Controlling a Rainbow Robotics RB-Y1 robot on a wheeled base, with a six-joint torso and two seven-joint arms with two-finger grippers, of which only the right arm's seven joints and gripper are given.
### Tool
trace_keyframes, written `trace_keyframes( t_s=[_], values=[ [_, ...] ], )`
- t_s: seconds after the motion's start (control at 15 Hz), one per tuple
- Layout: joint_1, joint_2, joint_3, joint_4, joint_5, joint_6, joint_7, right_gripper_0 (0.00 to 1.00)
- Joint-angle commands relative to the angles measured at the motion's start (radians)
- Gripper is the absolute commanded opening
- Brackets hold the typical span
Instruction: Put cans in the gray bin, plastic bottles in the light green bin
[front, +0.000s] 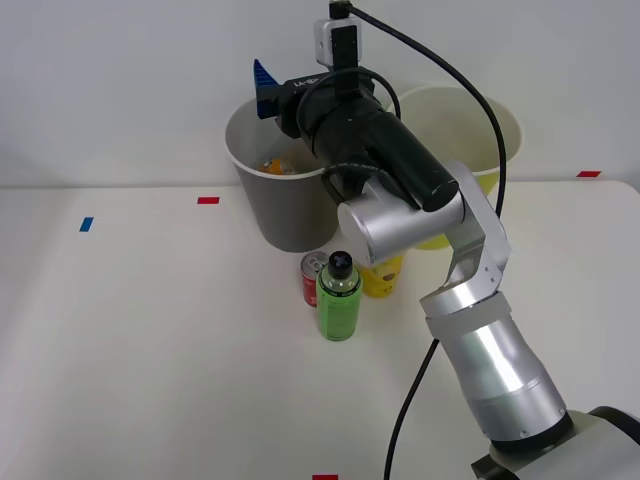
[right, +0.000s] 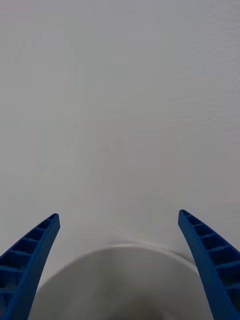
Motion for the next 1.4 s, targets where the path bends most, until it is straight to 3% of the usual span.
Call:
trace_keyframes(
  t_s=[0.07, 0.4, 0.67, 0.8, 1.0, 1.27, 1.4],
  values=[
    [0.000, 0.000, 0.004, 0.000, 0.000, -0.013, -0.002, 0.80],
    [0.005, 0.000, 0.007, -0.071, -0.013, -0.048, -0.011, 0.92],
    [0.106, -0.008, 0.024, -0.235, -0.036, -0.048, -0.013, 0.95],
    [0.204, -0.077, 0.040, -0.342, -0.043, -0.048, -0.007, 1.00],
    [0.434, -0.206, 0.044, -0.572, -0.051, -0.048, 0.002, 1.00],
    [0.824, -0.366, -0.008, -0.888, -0.069, -0.051, 0.004, 1.00],
    [1.028, -0.430, -0.054, -0.948, -0.074, -0.138, 0.004, 1.00]
  ],
)
